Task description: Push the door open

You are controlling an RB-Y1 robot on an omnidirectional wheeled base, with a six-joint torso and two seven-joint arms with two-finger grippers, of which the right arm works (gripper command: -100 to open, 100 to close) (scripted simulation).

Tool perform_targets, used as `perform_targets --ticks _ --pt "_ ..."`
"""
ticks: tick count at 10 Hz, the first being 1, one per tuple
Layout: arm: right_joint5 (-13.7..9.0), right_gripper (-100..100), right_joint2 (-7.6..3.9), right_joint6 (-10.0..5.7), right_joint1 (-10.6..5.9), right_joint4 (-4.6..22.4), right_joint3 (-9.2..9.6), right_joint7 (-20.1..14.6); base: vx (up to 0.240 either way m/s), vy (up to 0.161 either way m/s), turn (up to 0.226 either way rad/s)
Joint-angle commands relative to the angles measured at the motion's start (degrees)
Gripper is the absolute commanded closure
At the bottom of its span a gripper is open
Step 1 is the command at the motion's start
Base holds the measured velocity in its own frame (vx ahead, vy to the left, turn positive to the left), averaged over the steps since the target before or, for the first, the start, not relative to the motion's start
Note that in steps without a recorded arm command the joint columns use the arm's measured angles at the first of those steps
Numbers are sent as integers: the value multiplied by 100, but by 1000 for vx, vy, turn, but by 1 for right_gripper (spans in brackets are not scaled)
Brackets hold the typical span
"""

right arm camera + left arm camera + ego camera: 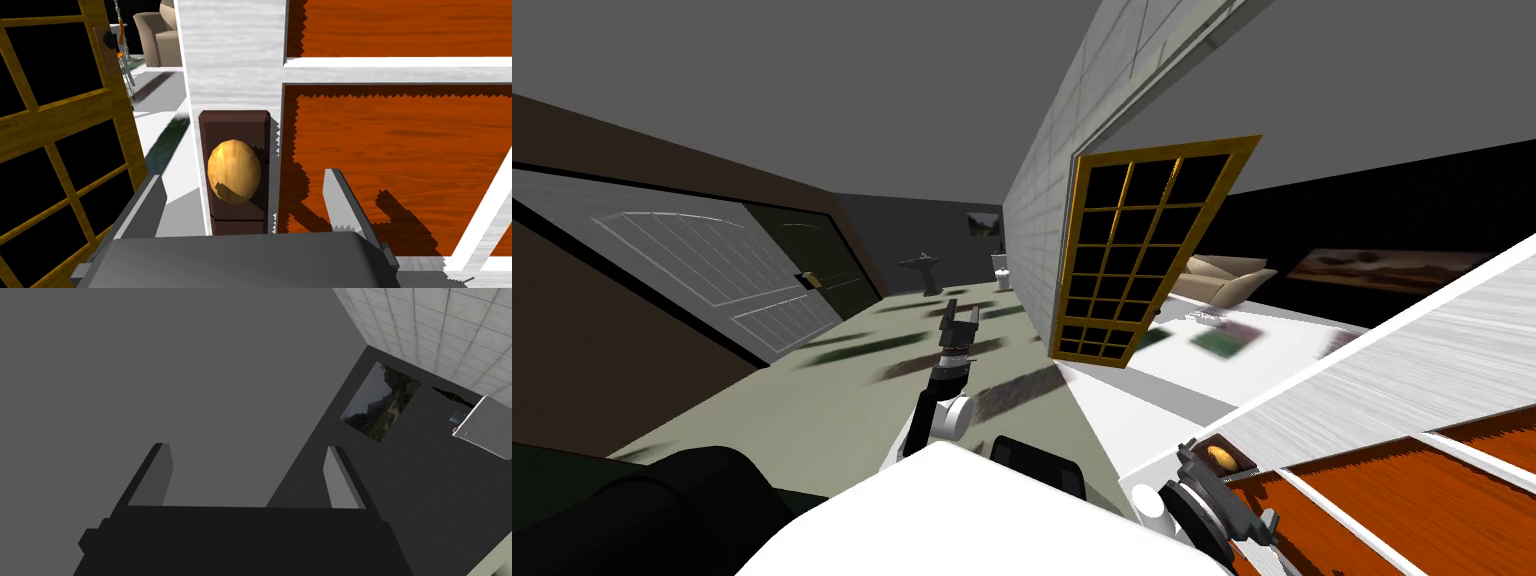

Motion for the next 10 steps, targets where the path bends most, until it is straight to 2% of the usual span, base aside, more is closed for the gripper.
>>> perform_targets --ticks 1,3,4,5,6,10 --pt "-9 -100 -7 2 1 16 -8 -23 103 -159 19" --pt "-23 -100 107 2 6 45 -21 -63 96 -166 17" --pt "-31 -100 235 1 8 60 -28 -83 115 -137 17" --pt "-26 -100 179 4 6 33 -25 -46 44 -51 0" --pt "-26 100 179 4 6 33 -25 -46 -11 12 4" --pt "-26 100 179 4 6 33 -25 -46 -8 9 0"
